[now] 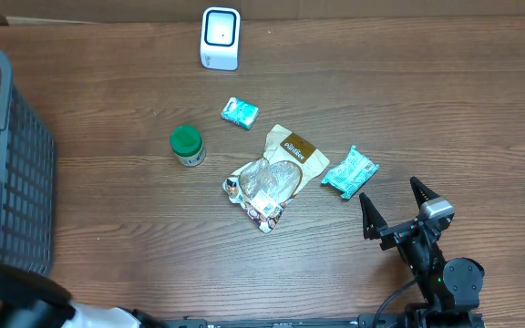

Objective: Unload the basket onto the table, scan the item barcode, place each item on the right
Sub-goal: 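Place the orange box on the table beside the jar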

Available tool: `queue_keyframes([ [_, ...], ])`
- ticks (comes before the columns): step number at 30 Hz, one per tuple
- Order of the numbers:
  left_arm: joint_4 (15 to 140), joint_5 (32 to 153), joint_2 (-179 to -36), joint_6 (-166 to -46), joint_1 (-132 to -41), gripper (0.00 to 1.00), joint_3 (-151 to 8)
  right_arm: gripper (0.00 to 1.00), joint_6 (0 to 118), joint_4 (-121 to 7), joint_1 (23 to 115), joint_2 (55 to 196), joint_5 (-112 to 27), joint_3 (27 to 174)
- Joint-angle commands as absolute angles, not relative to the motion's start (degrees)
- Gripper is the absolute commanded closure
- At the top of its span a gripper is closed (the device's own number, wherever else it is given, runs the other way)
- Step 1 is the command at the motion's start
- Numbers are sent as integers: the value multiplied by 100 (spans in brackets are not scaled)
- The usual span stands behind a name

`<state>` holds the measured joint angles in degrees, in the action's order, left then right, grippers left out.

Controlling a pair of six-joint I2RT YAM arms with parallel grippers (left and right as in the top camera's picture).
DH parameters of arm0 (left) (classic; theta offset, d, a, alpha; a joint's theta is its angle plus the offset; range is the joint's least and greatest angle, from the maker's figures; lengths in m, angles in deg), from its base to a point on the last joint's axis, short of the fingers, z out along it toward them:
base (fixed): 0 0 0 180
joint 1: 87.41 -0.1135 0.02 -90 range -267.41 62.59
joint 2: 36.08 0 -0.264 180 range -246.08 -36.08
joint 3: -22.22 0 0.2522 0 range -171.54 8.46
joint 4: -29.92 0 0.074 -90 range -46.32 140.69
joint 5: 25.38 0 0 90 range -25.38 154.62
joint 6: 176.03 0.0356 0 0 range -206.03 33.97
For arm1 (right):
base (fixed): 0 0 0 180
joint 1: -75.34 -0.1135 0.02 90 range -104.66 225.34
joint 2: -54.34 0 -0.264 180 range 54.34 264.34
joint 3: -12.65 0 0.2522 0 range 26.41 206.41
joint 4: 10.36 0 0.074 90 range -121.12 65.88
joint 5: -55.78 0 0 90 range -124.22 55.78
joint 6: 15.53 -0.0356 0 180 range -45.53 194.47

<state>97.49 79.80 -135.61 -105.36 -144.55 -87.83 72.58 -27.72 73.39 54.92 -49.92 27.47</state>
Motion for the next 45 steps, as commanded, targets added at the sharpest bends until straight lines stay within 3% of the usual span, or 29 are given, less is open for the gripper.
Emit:
queue_keyframes([
  [1,9604,9235,-12551,-10704,-13784,96,-9087,0,7229,-2735,7350,5451,-4997,2686],
  [4,9563,9291,-12173,-10573,-12967,96,-9087,0,7229,-2735,7350,5451,-4995,2686],
  [10,9913,8776,-12035,-9095,-10545,96,-9067,0,7229,-2735,7350,5451,-4995,2686],
  [16,10741,7254,-12772,-7983,-8383,96,-8989,0,7229,-2735,7350,5451,-4997,2686],
  [20,11021,6944,-13604,-7847,-7649,96,-8989,0,7229,-2735,7350,5451,-4995,2686],
  [33,11287,6972,-14804,-7937,-7120,94,-8991,0,7229,-2737,7350,5451,-4995,2686],
  [34,11287,6977,-14804,-7937,-7127,89,-8991,0,7229,-2737,7350,5451,-4995,2686],
  [35,11287,6972,-14804,-7937,-7124,68,-8991,0,7232,-2735,7350,5451,-4995,2686],
  [37,11285,6975,-14804,-7937,-7127,56,-8991,0,7229,-2735,7347,5451,-4995,2686],
  [45,11281,6981,-14761,-8245,-7131,48,-9238,0,7232,-2735,7350,5451,-4995,2686],
])
